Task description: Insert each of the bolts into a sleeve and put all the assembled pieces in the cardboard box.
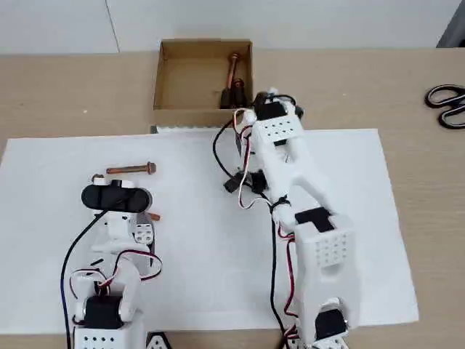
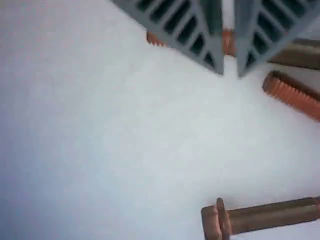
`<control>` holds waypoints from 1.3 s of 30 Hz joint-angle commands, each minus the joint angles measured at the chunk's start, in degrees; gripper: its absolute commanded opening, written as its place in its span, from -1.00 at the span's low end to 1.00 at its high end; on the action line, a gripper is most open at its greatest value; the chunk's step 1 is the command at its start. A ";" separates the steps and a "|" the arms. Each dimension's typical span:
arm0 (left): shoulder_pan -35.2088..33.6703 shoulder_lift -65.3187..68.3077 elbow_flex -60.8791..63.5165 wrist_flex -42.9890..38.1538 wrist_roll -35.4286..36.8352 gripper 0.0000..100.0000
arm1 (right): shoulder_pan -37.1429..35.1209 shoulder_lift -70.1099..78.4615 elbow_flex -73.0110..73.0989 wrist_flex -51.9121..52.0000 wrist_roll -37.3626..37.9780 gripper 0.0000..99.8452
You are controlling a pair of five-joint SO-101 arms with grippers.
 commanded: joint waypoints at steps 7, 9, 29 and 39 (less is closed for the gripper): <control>-0.26 -0.62 -0.31 -0.88 0.44 -0.99 | 0.22 0.04 0.00 1.89 -0.09 -0.99; -0.26 -0.62 -0.31 -0.88 0.44 -0.99 | 0.31 -0.13 0.00 1.89 -0.09 -0.99; -2.64 -0.35 -6.37 0.44 0.44 -0.99 | -0.84 -36.70 -0.88 7.96 8.53 -1.00; -5.98 19.16 -30.99 11.52 1.23 -0.99 | 4.79 -46.02 10.99 7.96 8.26 -1.00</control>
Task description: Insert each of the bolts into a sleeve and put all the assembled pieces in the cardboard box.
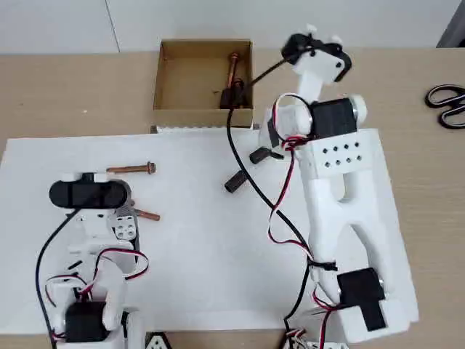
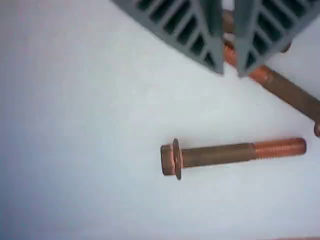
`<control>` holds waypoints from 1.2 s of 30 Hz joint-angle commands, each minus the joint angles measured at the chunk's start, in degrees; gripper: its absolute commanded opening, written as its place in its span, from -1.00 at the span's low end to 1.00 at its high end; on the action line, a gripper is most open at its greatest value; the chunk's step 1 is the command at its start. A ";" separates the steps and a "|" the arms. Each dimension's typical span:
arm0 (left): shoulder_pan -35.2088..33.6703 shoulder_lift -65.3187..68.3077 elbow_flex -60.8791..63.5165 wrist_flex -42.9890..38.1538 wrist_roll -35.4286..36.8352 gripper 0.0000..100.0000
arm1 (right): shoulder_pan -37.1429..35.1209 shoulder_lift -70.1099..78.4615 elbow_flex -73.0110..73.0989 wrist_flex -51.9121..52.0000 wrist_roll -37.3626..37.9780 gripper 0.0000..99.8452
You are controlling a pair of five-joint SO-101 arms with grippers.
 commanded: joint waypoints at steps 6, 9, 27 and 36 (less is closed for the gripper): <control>-6.07 32.18 -26.59 2.20 7.82 -0.99 | 4.00 -11.91 13.45 -0.13 0.44 -1.00; -6.07 41.14 -32.13 2.20 10.99 -0.99 | 6.37 -14.90 17.23 -0.22 0.44 -1.00; -6.07 79.03 -54.55 10.64 34.73 -0.99 | 13.32 -26.59 33.05 -0.31 0.35 -1.00; -5.80 90.29 -60.35 10.99 35.78 -0.99 | 16.13 -29.41 38.86 -0.75 0.35 -1.00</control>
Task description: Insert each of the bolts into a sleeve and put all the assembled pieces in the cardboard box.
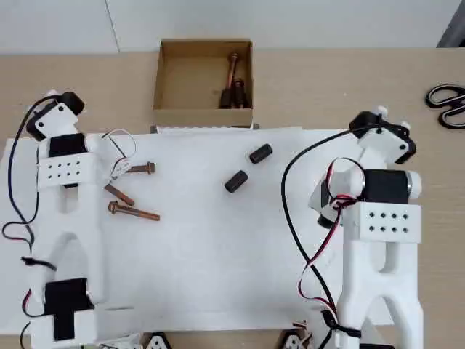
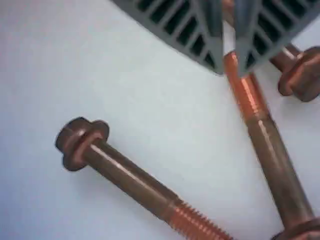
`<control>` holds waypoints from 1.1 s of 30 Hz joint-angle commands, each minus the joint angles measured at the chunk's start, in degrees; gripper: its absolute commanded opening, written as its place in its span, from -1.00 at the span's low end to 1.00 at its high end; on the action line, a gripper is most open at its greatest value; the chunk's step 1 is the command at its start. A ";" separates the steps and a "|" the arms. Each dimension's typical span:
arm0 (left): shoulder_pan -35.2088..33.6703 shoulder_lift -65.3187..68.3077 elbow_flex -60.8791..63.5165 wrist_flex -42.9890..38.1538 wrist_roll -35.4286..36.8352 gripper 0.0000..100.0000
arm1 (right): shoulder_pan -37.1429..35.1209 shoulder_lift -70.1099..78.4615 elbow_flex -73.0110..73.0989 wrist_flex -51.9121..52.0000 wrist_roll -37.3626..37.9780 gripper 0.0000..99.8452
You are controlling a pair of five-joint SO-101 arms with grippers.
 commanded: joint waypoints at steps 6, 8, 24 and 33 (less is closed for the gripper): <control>-0.53 3.87 -2.68 -2.90 0.09 -0.99 | 0.66 -2.33 1.05 -2.42 -1.32 -1.00; -0.79 4.13 -2.68 -4.48 0.18 -0.99 | 0.48 -2.24 1.05 -2.68 -2.20 -1.00; -4.66 4.22 -2.33 -7.91 0.00 -0.79 | 0.31 -1.80 1.14 -2.77 -2.55 -1.00; -5.54 6.24 -2.24 -7.82 0.18 -0.79 | 0.31 -1.80 2.81 -2.77 -2.55 -1.00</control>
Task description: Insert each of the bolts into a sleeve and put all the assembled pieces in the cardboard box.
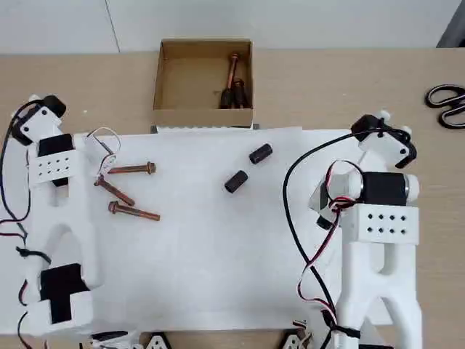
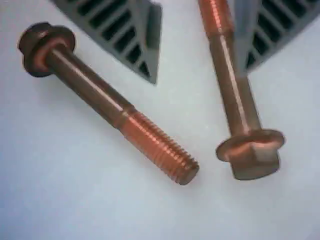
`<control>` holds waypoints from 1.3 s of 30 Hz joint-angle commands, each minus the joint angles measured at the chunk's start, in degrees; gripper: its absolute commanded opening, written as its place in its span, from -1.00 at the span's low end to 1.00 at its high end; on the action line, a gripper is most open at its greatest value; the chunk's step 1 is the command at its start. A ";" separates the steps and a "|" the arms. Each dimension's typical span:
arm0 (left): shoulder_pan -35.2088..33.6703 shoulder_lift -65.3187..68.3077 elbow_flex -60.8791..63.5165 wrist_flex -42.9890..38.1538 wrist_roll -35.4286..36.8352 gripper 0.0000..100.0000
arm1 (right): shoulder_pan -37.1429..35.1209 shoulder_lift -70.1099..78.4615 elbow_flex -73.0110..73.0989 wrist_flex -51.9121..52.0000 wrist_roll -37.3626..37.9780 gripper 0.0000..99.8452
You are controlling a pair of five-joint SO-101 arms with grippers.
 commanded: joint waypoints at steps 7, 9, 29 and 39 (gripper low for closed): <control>-0.18 4.31 -2.51 -1.58 2.02 -0.79 | 0.57 -1.71 4.84 -1.01 -0.62 -1.00; -0.09 4.48 -2.51 -1.58 2.02 -0.79 | 0.57 -1.71 4.92 -0.92 -0.62 -1.00; -1.85 12.84 -2.51 -7.03 2.02 -0.79 | 0.48 -1.71 4.84 -1.01 -0.62 -1.00; -1.76 18.29 -2.59 -9.32 2.02 -0.99 | 0.48 -1.71 4.57 -1.01 -0.62 -1.00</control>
